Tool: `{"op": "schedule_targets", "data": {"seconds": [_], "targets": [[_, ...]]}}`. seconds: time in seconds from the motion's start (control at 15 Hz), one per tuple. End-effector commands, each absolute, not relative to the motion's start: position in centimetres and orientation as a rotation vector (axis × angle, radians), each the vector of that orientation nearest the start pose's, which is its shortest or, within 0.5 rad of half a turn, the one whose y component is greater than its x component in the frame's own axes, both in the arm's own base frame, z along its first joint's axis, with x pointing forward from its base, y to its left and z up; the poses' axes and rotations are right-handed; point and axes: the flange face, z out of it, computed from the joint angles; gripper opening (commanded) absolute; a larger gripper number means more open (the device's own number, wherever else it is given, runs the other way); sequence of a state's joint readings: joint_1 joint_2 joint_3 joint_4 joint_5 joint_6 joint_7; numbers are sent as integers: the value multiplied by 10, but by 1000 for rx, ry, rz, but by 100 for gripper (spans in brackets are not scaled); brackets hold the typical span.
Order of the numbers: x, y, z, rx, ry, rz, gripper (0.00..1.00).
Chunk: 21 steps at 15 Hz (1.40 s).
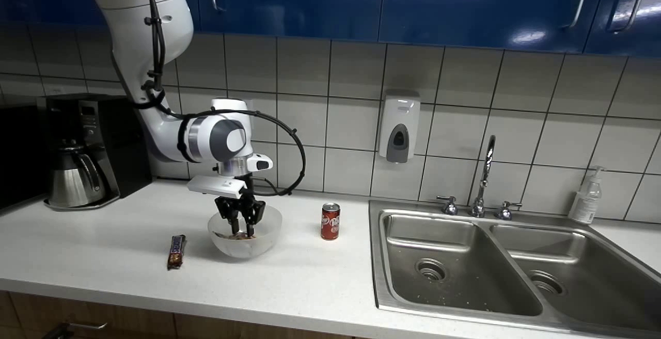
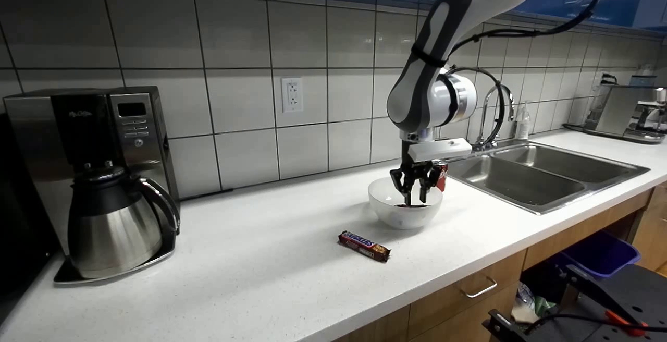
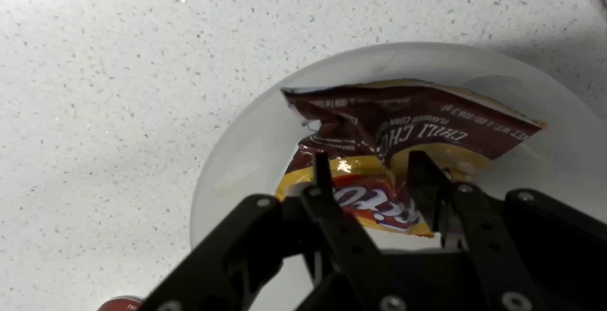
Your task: Put the yellow packet in the bowl.
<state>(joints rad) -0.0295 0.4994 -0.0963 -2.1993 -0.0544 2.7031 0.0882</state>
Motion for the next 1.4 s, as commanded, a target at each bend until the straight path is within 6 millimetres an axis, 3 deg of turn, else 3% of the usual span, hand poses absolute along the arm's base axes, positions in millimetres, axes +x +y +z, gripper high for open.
{"op": "schedule_targets", "data": {"seconds": [0.0,0.2,0.6,1.33], "targets": [[550,-74,168,-3200,270,-18,77],[547,-80,185,-3199,270,-61,99],[529,-86,239,-3185,177,-132,100],[454,-82,320,-3155,-16,-121,100]]}}
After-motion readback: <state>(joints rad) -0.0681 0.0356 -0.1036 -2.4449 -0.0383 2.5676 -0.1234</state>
